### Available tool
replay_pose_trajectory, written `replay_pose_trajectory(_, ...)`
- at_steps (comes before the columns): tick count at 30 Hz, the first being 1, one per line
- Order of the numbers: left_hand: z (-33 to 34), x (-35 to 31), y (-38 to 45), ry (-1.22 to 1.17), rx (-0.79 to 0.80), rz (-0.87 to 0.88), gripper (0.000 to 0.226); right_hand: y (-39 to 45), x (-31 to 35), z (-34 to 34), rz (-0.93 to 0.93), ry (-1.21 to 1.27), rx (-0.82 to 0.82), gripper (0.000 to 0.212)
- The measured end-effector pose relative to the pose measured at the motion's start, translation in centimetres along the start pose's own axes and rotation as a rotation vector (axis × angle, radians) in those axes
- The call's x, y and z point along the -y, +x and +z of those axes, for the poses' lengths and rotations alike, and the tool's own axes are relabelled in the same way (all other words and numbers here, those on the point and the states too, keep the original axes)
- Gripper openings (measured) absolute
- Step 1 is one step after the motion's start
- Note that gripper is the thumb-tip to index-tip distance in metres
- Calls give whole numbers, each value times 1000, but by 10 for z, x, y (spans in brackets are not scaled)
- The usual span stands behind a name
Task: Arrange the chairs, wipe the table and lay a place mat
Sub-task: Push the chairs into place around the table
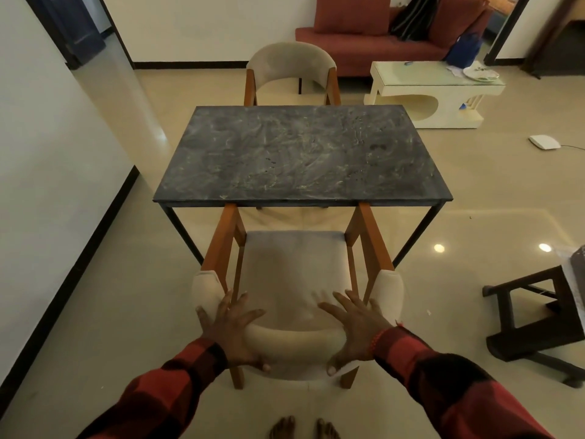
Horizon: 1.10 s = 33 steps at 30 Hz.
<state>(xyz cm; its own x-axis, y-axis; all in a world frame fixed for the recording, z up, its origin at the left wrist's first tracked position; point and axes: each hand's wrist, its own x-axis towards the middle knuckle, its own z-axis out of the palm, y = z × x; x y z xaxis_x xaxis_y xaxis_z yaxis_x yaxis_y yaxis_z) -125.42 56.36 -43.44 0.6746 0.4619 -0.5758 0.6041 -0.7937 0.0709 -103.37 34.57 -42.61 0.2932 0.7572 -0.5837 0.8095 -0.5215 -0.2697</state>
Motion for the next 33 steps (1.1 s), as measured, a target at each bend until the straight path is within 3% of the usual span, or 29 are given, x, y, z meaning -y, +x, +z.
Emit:
replay_pose_trajectory(6,6,-5,-4,-34,-92,-21,120,4,-7,7,-85,-56,-87,114)
replay_pose_trajectory(17,14,-5,2,-89,-145,-62,103,17,-14,1,-155,-102,-89,112)
replay_pose_trajectory(28,-15,0,8,-39,43,-43,127,4,-3,-18,-132,-181,-76,114)
replay_pose_trajectory(30,-39,-1,10,-154,-75,-45,140,6,-3,-36,-59,-162,-230,103)
replay_pose_trajectory(33,-79,-4,19,-171,-412,-19,112,21,-1,-79,94,-147,-533,99)
